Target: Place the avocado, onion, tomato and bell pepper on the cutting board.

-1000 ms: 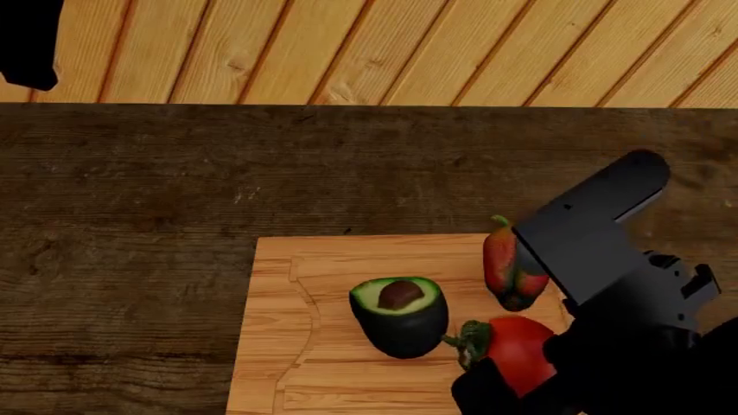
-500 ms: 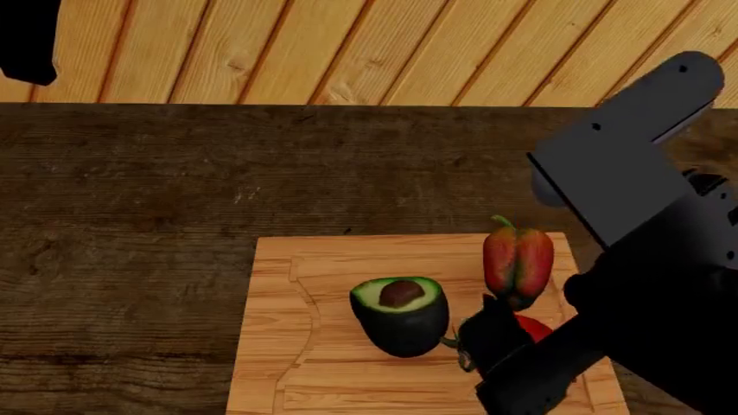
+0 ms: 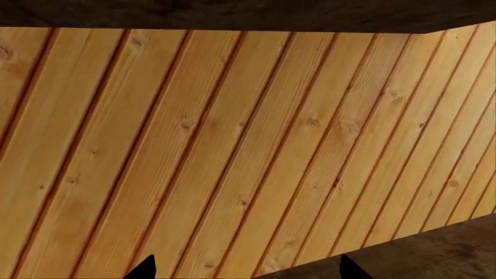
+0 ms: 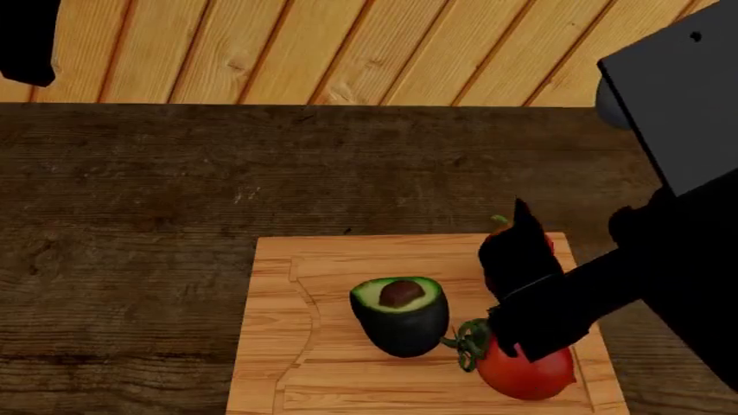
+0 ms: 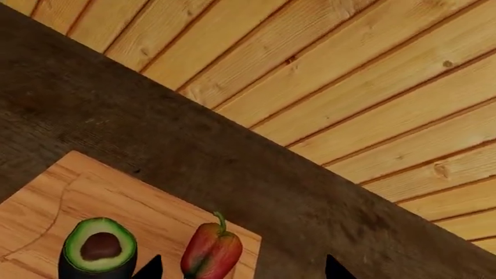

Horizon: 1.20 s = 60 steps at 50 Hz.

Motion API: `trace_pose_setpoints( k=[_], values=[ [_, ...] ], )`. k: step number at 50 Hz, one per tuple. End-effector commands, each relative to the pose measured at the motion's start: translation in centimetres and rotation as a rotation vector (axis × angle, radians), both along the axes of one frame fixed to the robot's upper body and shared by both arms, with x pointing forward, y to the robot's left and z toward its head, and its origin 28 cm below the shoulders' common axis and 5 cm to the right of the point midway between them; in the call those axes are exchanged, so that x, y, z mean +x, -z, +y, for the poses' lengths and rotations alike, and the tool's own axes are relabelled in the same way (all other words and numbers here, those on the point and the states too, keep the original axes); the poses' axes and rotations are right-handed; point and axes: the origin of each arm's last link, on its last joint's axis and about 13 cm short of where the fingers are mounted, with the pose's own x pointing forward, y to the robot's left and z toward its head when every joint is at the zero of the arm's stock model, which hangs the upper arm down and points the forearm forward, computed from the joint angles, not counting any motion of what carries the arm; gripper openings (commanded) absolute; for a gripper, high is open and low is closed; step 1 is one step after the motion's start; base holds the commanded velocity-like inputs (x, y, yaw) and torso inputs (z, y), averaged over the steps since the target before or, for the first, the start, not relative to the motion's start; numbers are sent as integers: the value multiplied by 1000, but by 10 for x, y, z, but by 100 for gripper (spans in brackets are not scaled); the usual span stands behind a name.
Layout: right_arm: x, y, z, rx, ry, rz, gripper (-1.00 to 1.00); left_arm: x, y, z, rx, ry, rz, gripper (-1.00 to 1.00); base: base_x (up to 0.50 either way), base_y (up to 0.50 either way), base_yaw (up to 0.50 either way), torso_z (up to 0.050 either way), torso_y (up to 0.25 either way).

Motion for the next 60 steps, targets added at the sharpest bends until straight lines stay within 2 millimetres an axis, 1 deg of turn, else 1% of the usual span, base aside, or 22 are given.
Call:
trace_pose_setpoints(
  k=[1,10,15,18,22,24,29,39,50,60],
  values=[
    [-14,1,2,51,60,-76,100,-1,1,0,2,5,3,100,0,0,0,0,0],
    [-27,-7,4,62,70,-123,100,-4,2,2,8,-2,6,100,0,0,0,0,0],
    [-33,-6,4,63,75,-136,100,-6,2,4,19,-15,6,100,0,0,0,0,0],
    [-35,-5,7,92,15,-121,100,-7,0,5,17,-21,3,100,0,0,0,0,0],
    [-36,-5,20,80,-96,-85,100,-9,-2,6,15,-26,-2,100,0,0,0,0,0],
    [-33,-7,28,74,-144,-82,100,-10,-4,6,14,-25,-7,100,0,0,0,0,0],
    [-28,-9,38,64,-201,-75,100,-9,-3,7,10,-27,-6,100,0,0,0,0,0],
    [-1,8,61,71,-381,3,100,-7,-2,8,6,-34,-4,100,0,0,0,0,0],
    [18,16,78,68,-494,46,100,-2,2,9,3,-41,5,100,0,0,0,0,0],
    [29,15,95,65,-593,61,100,-2,-1,10,2,-42,-3,100,0,0,0,0,0]
  ],
)
